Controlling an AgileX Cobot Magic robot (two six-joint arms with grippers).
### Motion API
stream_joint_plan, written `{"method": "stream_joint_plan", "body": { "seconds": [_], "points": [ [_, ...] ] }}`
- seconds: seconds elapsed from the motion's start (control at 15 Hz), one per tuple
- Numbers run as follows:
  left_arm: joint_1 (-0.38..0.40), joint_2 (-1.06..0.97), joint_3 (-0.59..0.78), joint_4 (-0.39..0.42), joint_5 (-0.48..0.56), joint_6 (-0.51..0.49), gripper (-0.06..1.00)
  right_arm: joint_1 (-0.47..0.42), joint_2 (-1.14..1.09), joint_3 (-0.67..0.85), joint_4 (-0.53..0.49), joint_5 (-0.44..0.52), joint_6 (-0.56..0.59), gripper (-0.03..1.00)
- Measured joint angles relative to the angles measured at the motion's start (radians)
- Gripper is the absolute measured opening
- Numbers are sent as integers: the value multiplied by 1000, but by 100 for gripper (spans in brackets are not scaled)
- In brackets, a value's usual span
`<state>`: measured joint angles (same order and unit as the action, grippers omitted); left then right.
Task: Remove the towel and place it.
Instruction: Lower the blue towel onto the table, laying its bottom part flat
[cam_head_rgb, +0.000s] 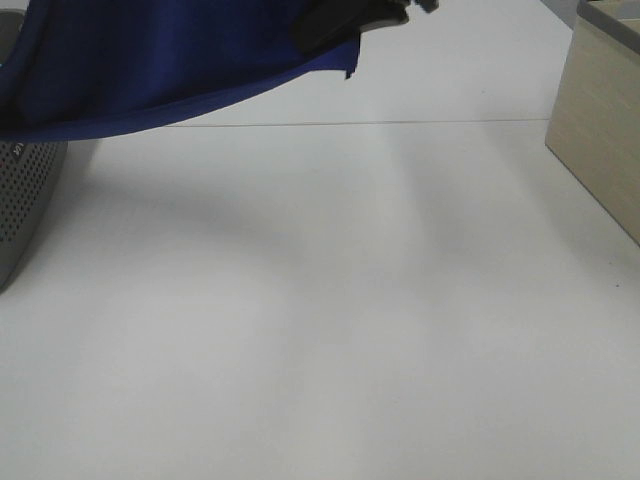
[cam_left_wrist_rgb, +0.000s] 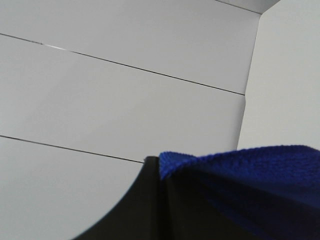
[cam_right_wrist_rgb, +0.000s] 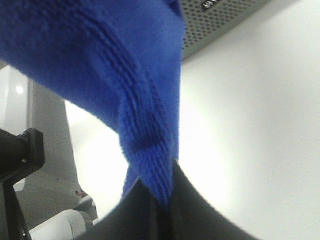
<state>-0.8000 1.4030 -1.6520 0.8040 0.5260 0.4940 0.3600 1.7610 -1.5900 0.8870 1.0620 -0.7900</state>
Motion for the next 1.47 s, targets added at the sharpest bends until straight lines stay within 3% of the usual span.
{"method": "stream_joint_plan", "body": {
  "seconds": [0.07,0.2,0.33,0.6,0.8,0.93,1.07,1.27,1.47],
  "points": [
    [47,20,0,0,-13,-124,0,0,-9,-91,-209,10,246,2],
    [111,41,0,0,-71,-257,0,0,-10,-172,-398,40,396,2],
    [166,56,0,0,-139,-337,0,0,-17,-238,-494,54,453,2],
    [227,93,0,2,-360,-453,0,0,-18,-436,-617,33,462,2],
    [239,129,-16,10,-492,-457,0,0,-19,-524,-668,-64,436,2],
    [298,195,-80,-3,-588,-464,0,0,-19,-559,-711,-156,404,2],
    [308,224,-109,-12,-613,-464,0,0,-19,-559,-737,-180,387,2],
    [308,282,-163,-20,-653,-456,0,0,-19,-560,-849,-285,385,2],
    [332,333,-219,-22,-686,-435,0,0,-15,-560,-887,-374,396,2]
  ]
}}
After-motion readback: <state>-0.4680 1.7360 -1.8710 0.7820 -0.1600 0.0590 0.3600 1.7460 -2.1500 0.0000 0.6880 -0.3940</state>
